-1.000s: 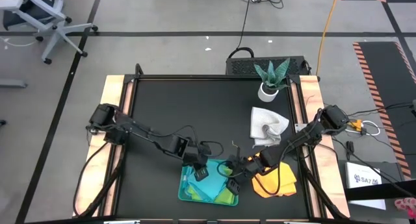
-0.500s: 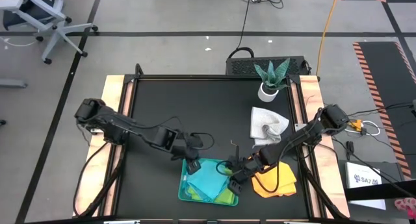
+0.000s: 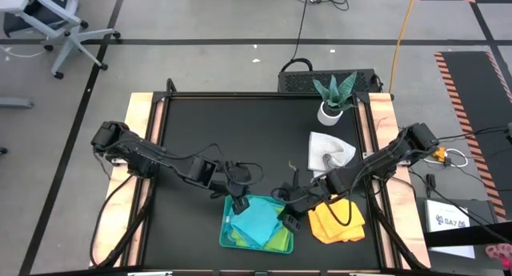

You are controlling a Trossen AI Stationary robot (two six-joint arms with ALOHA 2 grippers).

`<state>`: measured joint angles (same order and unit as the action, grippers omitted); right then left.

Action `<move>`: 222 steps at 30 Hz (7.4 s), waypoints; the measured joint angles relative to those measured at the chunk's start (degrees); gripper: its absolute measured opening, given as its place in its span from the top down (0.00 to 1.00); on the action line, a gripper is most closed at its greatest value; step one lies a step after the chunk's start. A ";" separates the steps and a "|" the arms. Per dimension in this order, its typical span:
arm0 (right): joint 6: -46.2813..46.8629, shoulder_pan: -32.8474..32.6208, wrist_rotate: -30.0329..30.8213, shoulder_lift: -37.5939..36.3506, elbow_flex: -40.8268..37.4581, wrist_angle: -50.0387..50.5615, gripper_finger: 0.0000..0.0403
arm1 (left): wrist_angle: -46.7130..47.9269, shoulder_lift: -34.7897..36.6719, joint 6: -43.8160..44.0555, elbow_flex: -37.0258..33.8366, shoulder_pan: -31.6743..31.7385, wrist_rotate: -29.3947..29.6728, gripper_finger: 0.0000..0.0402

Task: Fold microfiber towels
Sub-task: Put the folded blue microfiber cloth into the green transparent bin, then fold the gray microfiber cloth

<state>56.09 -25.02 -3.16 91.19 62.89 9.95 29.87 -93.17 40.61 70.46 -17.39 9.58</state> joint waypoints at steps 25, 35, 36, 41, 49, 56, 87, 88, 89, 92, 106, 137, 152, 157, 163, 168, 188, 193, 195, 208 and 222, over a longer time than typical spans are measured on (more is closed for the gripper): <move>-4.35 2.83 -7.57 3.96 0.00 -2.55 1.00 | 0.10 -0.02 -0.46 0.00 0.00 -1.62 0.79; -7.48 2.85 0.49 -3.59 0.00 -1.76 1.00 | 1.37 -3.66 -1.96 0.00 -1.11 -14.53 0.82; -7.67 3.02 0.80 -3.62 0.00 -1.75 1.00 | 1.42 -4.35 -1.98 0.00 -1.65 -15.71 0.84; -7.69 3.20 0.92 -3.25 -0.02 0.90 1.00 | 2.13 -6.64 -2.17 0.00 -4.95 -17.34 0.92; -7.42 3.13 0.15 -3.32 -0.02 1.84 1.00 | 1.46 -7.13 7.68 0.00 -6.56 -13.59 0.95; -7.77 2.21 0.14 -3.30 -0.02 1.51 1.00 | -0.98 -7.13 11.63 0.00 -5.38 -14.24 0.80; -2.79 2.96 -0.09 -3.30 0.00 8.89 0.68 | -4.76 -11.60 12.09 0.00 -2.82 -18.64 0.63; -2.79 3.01 -0.09 -3.30 -0.02 8.68 0.68 | -4.47 -11.75 12.09 0.00 -2.82 -18.64 0.63; -2.79 3.07 -0.13 -3.30 -0.02 8.25 0.67 | -4.74 -12.16 12.14 0.01 -2.72 -18.64 0.63; -2.79 3.07 -0.12 -3.30 0.00 8.33 0.67 | -4.41 -12.74 12.20 -0.09 -2.49 -18.62 0.63; -2.87 3.09 0.09 -3.30 -0.02 9.40 0.67 | -7.51 -14.14 12.10 -0.02 -1.84 -21.21 0.63; -7.91 5.93 1.39 -3.30 -0.02 9.13 0.67 | 1.46 -6.92 14.27 0.22 -1.97 -16.71 0.63; -12.19 4.24 -4.68 6.98 0.00 -2.26 0.94 | -3.53 3.58 12.31 0.21 -3.91 2.06 0.63; -11.79 3.12 -7.65 14.04 -0.03 -9.43 0.98 | -4.24 1.85 13.09 0.25 -4.93 2.05 0.63; -11.38 3.16 -7.52 15.57 0.05 -6.85 1.00 | -6.55 -3.53 13.80 0.24 -8.00 -0.05 0.63; -11.27 3.24 -7.52 13.36 -0.06 -6.45 1.00 | -10.33 -8.67 15.82 0.22 -10.06 -4.31 0.63; -15.40 3.54 8.24 -8.16 -0.06 10.97 1.00 | -7.11 -7.19 11.83 0.59 -10.34 0.09 0.63; -8.47 4.66 13.88 -10.25 -0.02 30.11 1.00 | -4.85 1.13 1.59 0.55 -7.91 11.57 0.63; -6.34 5.40 14.04 -10.20 -0.02 36.62 1.00 | -4.55 3.79 -2.97 0.49 -6.38 17.12 0.63; -3.40 11.55 16.12 -6.92 -0.04 50.63 1.00 | 1.25 10.29 -21.99 0.37 4.94 26.06 0.63; -13.37 23.97 7.31 -6.95 -4.62 43.08 0.69 | 2.10 10.01 -21.28 0.42 12.14 25.97 0.63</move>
<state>42.72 -1.05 4.15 84.25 58.27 53.03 31.97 -83.15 19.34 70.87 -5.24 35.55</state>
